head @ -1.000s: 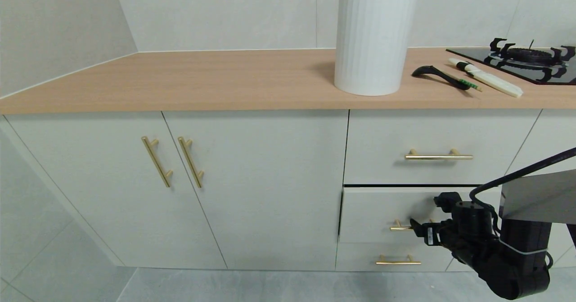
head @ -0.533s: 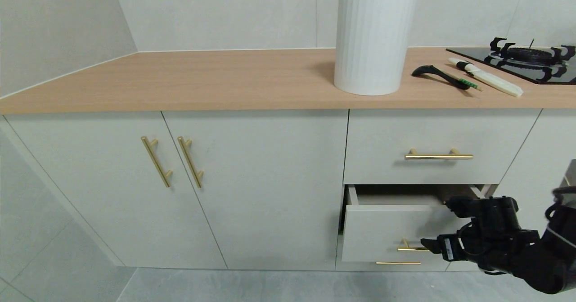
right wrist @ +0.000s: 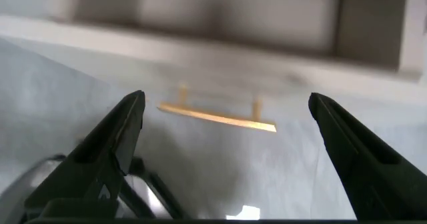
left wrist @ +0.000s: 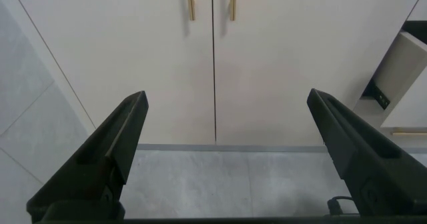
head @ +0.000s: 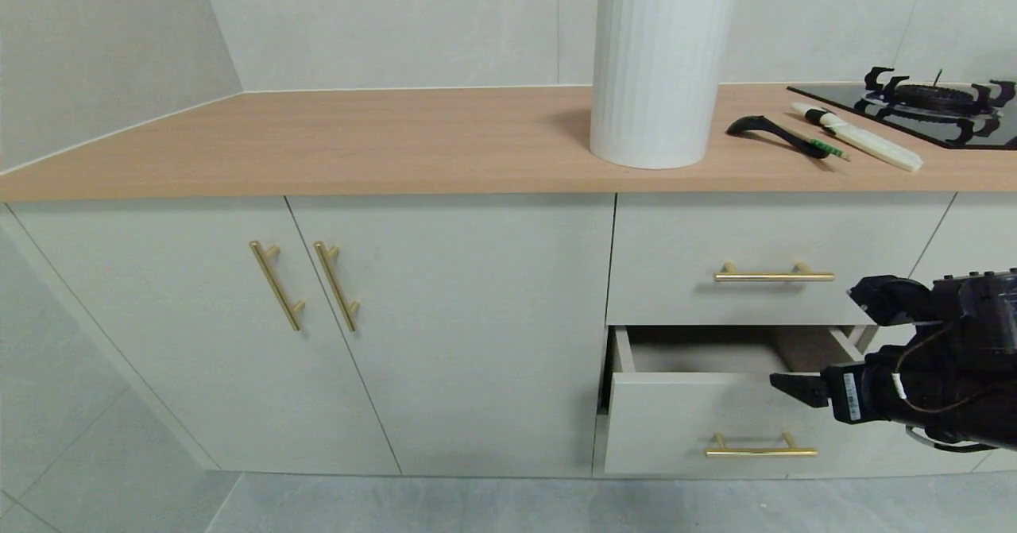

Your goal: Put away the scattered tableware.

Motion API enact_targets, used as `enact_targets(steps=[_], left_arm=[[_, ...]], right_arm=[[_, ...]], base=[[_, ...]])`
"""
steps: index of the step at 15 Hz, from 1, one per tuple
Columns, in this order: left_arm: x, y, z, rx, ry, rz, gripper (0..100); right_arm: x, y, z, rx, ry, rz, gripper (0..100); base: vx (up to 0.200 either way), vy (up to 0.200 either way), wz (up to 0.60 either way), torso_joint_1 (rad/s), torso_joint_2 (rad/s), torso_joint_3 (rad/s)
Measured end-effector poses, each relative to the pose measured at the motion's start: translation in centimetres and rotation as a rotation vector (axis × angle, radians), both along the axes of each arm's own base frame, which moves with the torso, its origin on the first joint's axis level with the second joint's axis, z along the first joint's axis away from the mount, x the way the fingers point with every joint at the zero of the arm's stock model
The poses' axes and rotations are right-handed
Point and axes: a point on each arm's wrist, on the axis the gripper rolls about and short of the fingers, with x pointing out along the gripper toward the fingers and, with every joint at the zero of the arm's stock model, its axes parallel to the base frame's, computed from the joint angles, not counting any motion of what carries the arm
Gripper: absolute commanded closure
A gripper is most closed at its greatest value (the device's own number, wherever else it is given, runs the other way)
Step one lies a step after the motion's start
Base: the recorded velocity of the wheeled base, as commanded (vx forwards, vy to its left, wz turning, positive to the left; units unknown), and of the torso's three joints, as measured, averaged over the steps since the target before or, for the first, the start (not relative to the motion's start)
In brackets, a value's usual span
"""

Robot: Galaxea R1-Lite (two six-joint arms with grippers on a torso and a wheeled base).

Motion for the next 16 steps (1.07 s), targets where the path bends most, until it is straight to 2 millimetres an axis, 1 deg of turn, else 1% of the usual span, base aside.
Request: enact_targets(steps=[2, 4, 6, 10, 14, 16], left_arm=[[0.0, 0.0, 0.0, 0.000, 0.000, 0.000, 0], [0.0, 0.0, 0.0, 0.000, 0.000, 0.000, 0], [0.0, 0.0, 0.0, 0.000, 0.000, 0.000, 0], [0.0, 0.0, 0.0, 0.000, 0.000, 0.000, 0], [0.0, 0.0, 0.0, 0.000, 0.000, 0.000, 0], [0.0, 0.0, 0.0, 0.000, 0.000, 0.000, 0]], right_arm=[[0.2, 0.5, 0.4, -0.002, -0.051, -0.001, 0], [0.9, 0.9, -0.1, -0.003, -0.100, -0.009, 0], [1.8, 1.6, -1.3, -0.007, -0.144, -0.019, 0], [3.9, 2.6, -4.8, 0.001, -0.199, -0.073, 0], [5.6, 3.1, -7.6, -0.001, -0.240, -0.127, 0], [5.9, 3.1, -8.7, -0.011, -0.218, -0.130, 0]], base=[[0.000, 0.000, 0.00, 0.000, 0.00, 0.000], [0.000, 0.000, 0.00, 0.000, 0.00, 0.000], [0.000, 0.000, 0.00, 0.000, 0.00, 0.000], [0.000, 0.000, 0.00, 0.000, 0.00, 0.000], [0.000, 0.000, 0.00, 0.000, 0.00, 0.000], [0.000, 0.000, 0.00, 0.000, 0.00, 0.000]])
